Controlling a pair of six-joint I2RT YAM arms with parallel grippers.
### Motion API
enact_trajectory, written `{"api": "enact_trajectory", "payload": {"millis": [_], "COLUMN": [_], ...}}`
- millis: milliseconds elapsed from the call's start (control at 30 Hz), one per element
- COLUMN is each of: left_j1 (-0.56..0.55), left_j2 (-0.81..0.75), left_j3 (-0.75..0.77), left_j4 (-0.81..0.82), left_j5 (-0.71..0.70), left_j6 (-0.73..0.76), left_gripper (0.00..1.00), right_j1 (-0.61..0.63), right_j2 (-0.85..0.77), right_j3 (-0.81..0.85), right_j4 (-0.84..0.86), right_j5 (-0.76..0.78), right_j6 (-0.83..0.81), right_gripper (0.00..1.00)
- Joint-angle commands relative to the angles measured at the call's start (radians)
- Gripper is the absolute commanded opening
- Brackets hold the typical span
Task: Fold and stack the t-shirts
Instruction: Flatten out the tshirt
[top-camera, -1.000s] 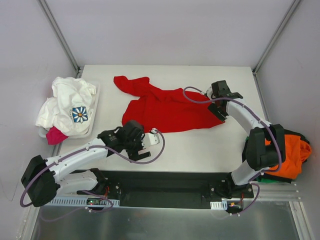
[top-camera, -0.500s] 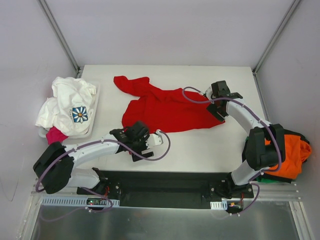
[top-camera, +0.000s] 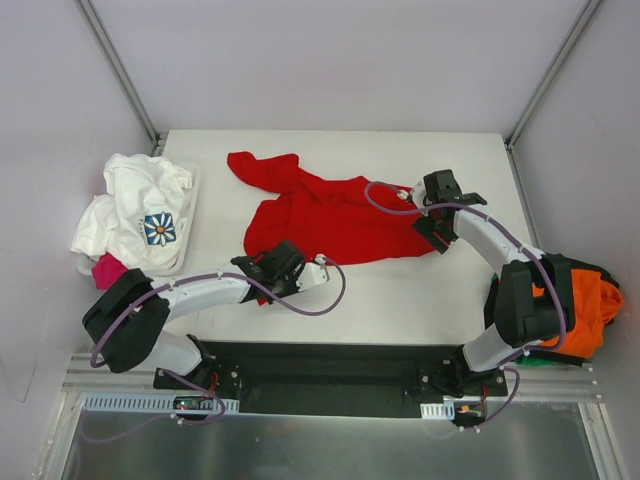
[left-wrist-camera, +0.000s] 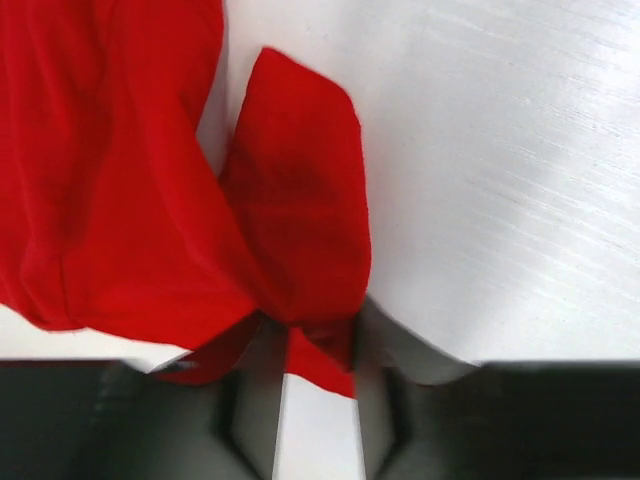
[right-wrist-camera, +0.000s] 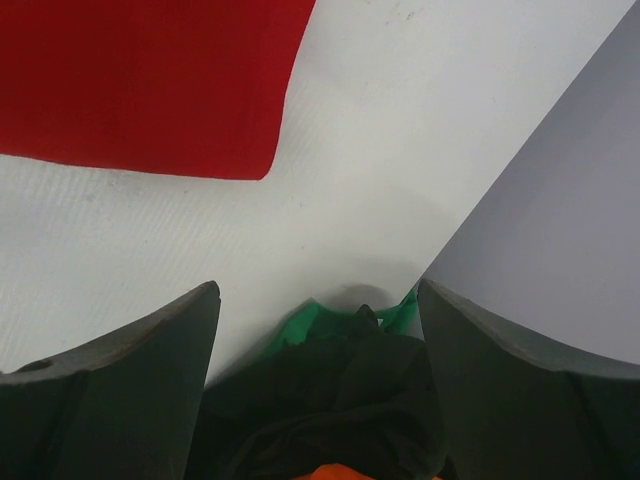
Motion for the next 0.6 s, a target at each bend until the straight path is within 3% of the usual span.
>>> {"api": "enact_trajectory", "payload": {"millis": [0, 67, 300, 567], "left_j1": [0.010, 0.008, -0.003, -0.006], "left_j2": [-0.032, -0.076, -0.269, -0.363], "left_j3": [-0.002, -0.010, 0.015, 0.033], "left_j4": [0.006, -0.012, -0.193, -0.342], "left_j5": [-0.062, -0.062, 0.005, 0.040], "left_j6": [0.011, 0.018, 0.040, 0.078], "left_gripper": [0.12, 0.00, 0.00, 0.14], "right_j1": [0.008, 0.011, 0.018, 0.042], "right_j2": [-0.036, -0.033, -0.025, -0.017], "right_j3": [-0.016, -0.021, -0.016, -0.001], "right_j4": [0.013, 0.015, 0.019, 0.006], "right_j5": [-0.027, -0.029, -0.026, -0.012], "right_j6": [0.016, 0.016, 0.018, 0.030], "right_gripper": [0.84, 0.84, 0.84, 0.84]}}
